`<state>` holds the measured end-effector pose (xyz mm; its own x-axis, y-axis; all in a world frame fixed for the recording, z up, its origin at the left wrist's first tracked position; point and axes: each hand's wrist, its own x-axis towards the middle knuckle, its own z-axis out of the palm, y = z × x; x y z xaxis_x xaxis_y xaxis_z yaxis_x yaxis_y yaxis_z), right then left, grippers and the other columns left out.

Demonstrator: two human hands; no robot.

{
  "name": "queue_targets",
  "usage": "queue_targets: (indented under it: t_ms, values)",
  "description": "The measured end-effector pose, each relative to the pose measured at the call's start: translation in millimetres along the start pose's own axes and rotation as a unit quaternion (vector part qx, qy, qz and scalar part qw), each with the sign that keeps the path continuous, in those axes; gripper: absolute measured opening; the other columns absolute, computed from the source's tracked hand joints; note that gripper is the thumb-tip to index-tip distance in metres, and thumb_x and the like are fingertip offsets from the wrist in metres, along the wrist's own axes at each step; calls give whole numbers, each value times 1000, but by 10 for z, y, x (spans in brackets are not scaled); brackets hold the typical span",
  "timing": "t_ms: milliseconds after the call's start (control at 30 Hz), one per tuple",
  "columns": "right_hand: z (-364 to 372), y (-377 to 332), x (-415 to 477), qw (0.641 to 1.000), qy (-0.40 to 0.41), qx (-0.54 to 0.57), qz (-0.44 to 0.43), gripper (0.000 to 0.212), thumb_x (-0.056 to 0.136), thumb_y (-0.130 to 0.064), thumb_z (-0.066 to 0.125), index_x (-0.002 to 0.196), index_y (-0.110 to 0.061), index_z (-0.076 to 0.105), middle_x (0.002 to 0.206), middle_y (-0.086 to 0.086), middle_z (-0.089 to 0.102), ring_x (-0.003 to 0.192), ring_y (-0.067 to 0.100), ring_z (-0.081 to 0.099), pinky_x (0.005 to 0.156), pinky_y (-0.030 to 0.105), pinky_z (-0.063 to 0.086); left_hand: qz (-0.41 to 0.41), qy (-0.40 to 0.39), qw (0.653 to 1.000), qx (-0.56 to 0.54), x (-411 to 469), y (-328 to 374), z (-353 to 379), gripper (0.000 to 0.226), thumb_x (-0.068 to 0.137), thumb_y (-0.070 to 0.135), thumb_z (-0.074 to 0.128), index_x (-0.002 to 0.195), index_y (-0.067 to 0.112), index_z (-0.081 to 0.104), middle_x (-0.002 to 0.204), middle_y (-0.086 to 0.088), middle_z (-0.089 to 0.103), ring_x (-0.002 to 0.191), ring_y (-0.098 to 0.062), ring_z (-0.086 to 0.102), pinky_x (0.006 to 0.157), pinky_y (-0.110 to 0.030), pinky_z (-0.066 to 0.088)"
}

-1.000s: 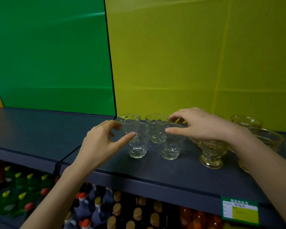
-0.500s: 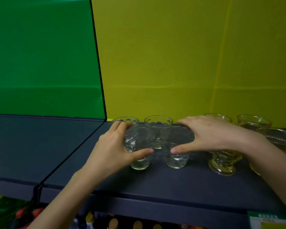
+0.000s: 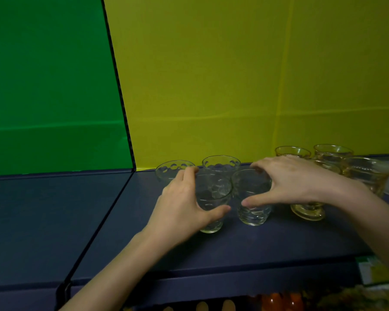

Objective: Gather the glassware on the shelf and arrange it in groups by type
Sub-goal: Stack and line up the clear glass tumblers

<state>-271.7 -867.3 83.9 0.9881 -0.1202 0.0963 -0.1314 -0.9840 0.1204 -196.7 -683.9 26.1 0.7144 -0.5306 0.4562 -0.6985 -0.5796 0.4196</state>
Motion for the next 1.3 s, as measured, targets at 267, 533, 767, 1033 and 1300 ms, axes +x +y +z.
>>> queue_targets:
  t_ms: [267,533,767,1033,1300]
  values:
    - [-23,-39,-66,996,24,84,-4,99,50,-79,59,131,-25,45,114,-16,55,105,11,52,93,31,42,-6,2,992,-129,-36,-89,-170,87,40,62,77,114,30,42,110,16,55,91,-8,57,81,-33,49]
    - [-480,-92,-98,978,102,181,-31,101,34,-79,51,122,-31,53,102,-21,57,98,11,57,89,31,45,25,129,976,-172,129,-97,-893,96,33,67,69,116,26,45,103,19,57,83,-3,58,71,-22,48]
    - [-631,-137,289,949,209,234,-12,104,40,-76,55,129,-22,51,110,-11,57,104,15,54,87,29,40,-18,177,976,-128,497,-234,-974,94,42,56,83,120,19,47,112,6,57,87,-12,59,76,-30,47]
    - [-404,-60,714,941,217,260,25,94,54,-69,67,132,-19,49,123,-4,59,112,20,53,98,40,43,-40,178,974,-133,616,-391,-699,84,48,46,84,118,17,49,115,3,57,95,-20,59,85,-40,50]
    - [-177,-42,809,951,178,253,13,95,58,-67,68,134,-14,47,127,0,58,111,19,53,92,33,42,-51,131,982,-126,614,-425,-496,89,49,45,84,124,14,46,120,2,54,97,-19,57,85,-34,48]
